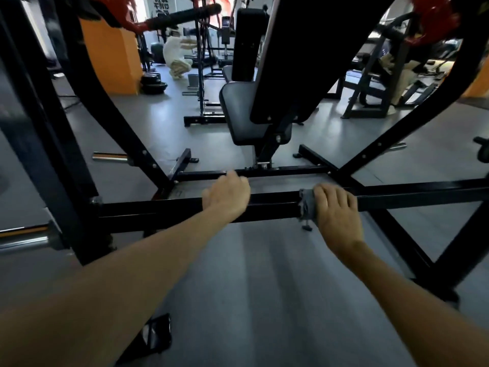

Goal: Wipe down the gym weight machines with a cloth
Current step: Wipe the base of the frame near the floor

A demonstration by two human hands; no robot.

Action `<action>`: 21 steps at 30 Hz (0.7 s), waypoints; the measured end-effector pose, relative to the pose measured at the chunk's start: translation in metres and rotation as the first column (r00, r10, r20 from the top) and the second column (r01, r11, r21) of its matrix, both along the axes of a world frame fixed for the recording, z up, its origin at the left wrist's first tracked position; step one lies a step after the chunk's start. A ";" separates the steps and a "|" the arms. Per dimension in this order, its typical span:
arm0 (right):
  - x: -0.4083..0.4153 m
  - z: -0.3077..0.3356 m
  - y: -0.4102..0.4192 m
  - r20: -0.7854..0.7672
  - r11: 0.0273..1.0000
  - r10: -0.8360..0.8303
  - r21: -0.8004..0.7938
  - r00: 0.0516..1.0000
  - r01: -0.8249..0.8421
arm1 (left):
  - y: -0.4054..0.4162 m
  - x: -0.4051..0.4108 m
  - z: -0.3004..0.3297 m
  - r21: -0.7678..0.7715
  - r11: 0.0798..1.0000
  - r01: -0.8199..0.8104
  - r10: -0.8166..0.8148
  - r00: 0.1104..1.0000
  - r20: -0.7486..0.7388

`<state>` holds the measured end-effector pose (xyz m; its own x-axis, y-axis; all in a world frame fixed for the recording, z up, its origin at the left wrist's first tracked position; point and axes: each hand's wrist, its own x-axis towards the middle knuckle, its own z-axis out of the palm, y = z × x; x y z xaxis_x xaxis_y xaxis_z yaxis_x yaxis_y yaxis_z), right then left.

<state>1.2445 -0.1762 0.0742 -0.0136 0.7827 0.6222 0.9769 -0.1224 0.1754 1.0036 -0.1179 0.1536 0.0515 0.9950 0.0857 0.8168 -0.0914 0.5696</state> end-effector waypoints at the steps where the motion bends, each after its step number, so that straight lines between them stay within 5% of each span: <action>1: 0.001 -0.003 0.003 -0.030 0.999 -0.039 0.001 0.999 0.039 | 0.000 0.005 -0.005 -0.019 1.000 -0.009 0.008 0.997 -0.074; 3: -0.024 -0.012 0.011 -0.113 0.996 -0.063 0.050 0.992 0.069 | 0.007 0.003 -0.008 -0.102 0.995 -0.023 0.016 0.997 -0.070; 6: -0.087 -0.024 0.027 -0.096 0.983 0.144 0.125 0.985 -0.132 | 0.020 -0.002 -0.002 -0.149 0.988 -0.037 0.046 0.997 0.060; 11: -0.127 -0.020 0.026 0.002 0.917 0.371 0.156 0.929 -0.367 | -0.010 0.012 -0.006 -0.029 1.000 -0.004 -0.004 0.961 -0.276; 14: -0.059 -0.017 0.020 0.015 0.916 0.373 0.153 0.928 -0.371 | -0.028 0.020 -0.013 0.068 0.986 0.151 -0.081 0.797 -0.599; 21: 0.118 0.001 -0.006 -0.131 0.995 0.083 -0.045 0.988 -0.090 | -0.031 0.021 -0.017 0.070 0.961 0.269 -0.150 0.714 -0.683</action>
